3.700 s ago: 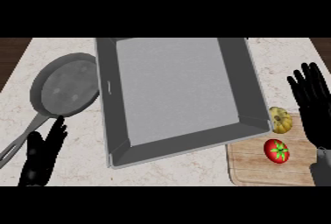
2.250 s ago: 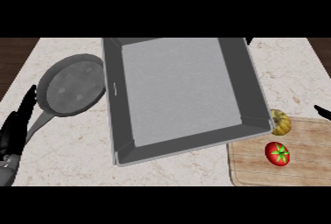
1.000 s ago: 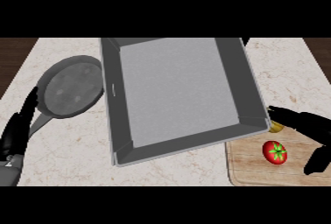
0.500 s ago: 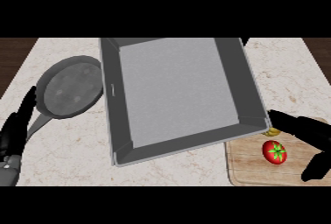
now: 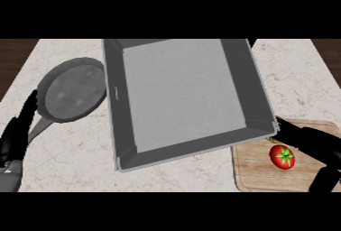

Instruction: Pick the tomato from the cutting board and place it in the cardboard box

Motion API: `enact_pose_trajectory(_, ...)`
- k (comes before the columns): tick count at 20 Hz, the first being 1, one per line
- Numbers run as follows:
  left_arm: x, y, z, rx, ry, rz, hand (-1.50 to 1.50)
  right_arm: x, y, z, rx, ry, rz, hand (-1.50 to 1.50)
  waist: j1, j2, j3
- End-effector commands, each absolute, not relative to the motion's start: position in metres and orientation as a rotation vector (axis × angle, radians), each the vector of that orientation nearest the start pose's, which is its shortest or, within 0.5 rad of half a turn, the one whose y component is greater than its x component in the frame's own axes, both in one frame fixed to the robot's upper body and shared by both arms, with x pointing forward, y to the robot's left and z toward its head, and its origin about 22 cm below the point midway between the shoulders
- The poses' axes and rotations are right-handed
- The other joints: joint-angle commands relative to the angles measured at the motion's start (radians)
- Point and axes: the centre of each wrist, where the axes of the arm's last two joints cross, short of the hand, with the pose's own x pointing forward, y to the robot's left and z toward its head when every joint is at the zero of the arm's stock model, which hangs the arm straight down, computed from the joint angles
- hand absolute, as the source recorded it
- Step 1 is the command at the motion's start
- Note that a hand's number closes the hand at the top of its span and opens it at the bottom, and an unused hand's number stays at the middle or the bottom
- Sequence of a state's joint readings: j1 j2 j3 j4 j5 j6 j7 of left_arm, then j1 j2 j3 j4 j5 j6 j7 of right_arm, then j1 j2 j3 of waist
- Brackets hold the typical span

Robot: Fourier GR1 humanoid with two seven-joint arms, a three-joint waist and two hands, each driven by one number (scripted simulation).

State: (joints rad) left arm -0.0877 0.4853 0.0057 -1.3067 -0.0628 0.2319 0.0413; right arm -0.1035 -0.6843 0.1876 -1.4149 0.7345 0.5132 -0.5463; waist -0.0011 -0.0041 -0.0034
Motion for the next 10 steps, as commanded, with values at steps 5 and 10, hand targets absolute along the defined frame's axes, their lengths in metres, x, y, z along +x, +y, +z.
enact_pose_trajectory(5, 0.267, 0.37, 0.038, 0.659, -1.36, -0.201, 0.0, 0.249, -0.345, 0.006, -0.211, -1.108, 1.645, -1.5, 0.006, 0.004, 0.004)
enact_pose_trajectory(10, 0.252, 0.373, 0.01, 0.636, -1.376, -0.233, 0.0, 0.273, -0.331, -0.004, -0.347, -1.27, 1.61, 1.5, 0.012, 0.006, 0.004)
